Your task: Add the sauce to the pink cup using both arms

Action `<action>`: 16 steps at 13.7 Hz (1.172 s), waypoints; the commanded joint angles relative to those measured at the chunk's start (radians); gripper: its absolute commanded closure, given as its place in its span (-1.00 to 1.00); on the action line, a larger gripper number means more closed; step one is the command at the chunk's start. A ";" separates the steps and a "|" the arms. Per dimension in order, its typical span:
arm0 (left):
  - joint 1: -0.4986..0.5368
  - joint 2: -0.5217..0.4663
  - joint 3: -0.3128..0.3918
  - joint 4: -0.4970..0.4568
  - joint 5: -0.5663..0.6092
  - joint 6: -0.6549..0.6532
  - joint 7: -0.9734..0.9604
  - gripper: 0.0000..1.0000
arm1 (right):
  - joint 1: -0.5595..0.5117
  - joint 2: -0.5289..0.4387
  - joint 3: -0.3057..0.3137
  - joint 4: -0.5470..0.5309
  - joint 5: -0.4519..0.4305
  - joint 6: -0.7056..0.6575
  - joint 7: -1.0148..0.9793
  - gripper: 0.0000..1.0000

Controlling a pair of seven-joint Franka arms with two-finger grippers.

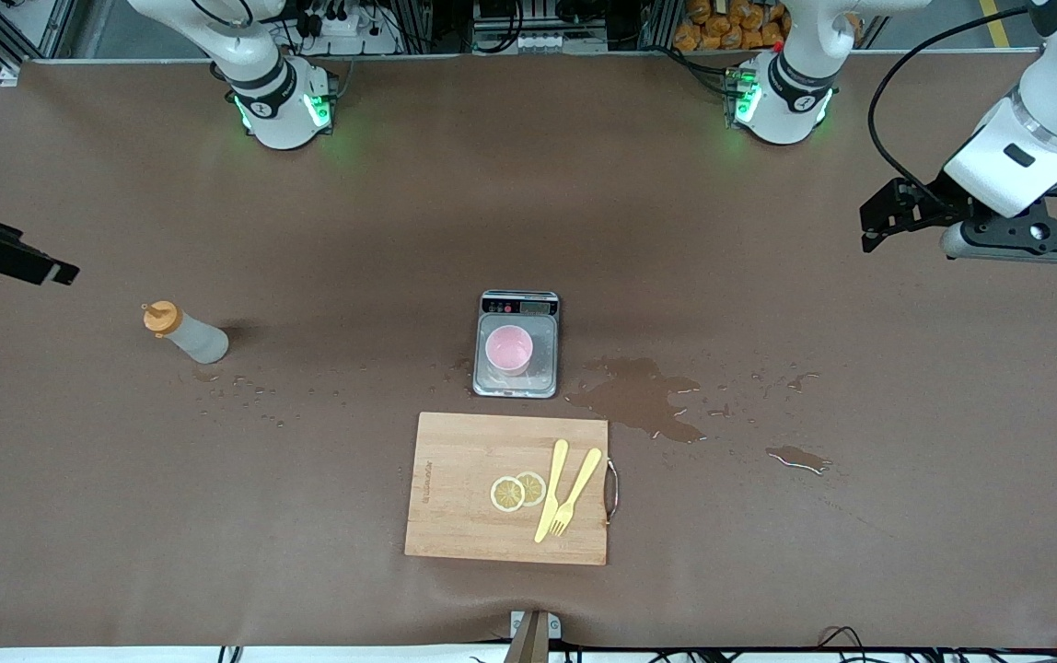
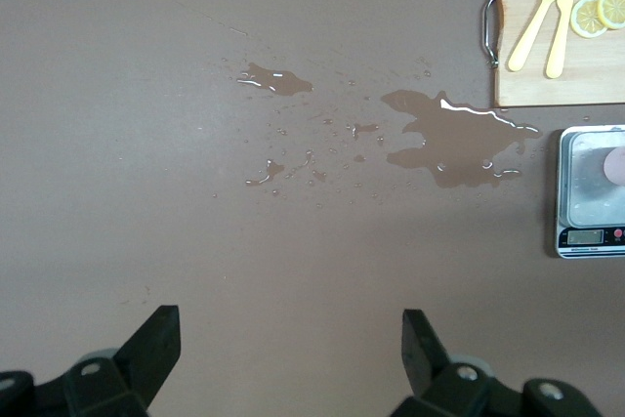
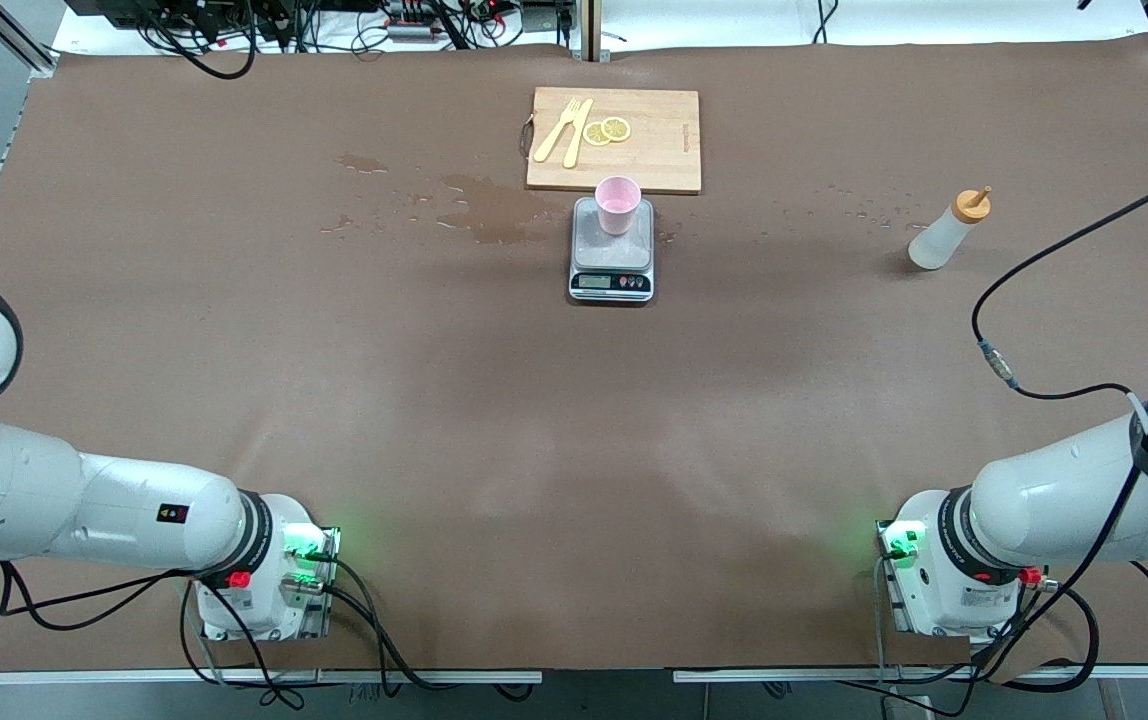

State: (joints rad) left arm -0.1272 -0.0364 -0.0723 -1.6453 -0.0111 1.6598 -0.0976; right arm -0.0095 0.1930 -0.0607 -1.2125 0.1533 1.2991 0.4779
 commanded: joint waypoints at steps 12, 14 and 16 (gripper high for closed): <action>0.008 -0.023 -0.003 -0.005 0.020 -0.014 0.013 -1.00 | -0.049 -0.191 0.079 -0.298 -0.087 0.264 -0.108 -1.00; 0.008 -0.028 -0.003 -0.005 0.020 -0.015 0.010 -1.00 | -0.049 -0.188 0.081 -0.280 -0.093 0.262 -0.113 -1.00; 0.008 -0.030 -0.004 -0.008 0.020 -0.017 -0.001 -1.00 | -0.047 -0.188 0.081 -0.277 -0.109 0.262 -0.117 -1.00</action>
State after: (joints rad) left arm -0.1263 -0.0423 -0.0713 -1.6453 -0.0108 1.6578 -0.0976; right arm -0.0344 0.0287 -0.0032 -1.4779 0.0736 1.5569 0.3786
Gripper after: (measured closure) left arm 0.000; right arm 0.000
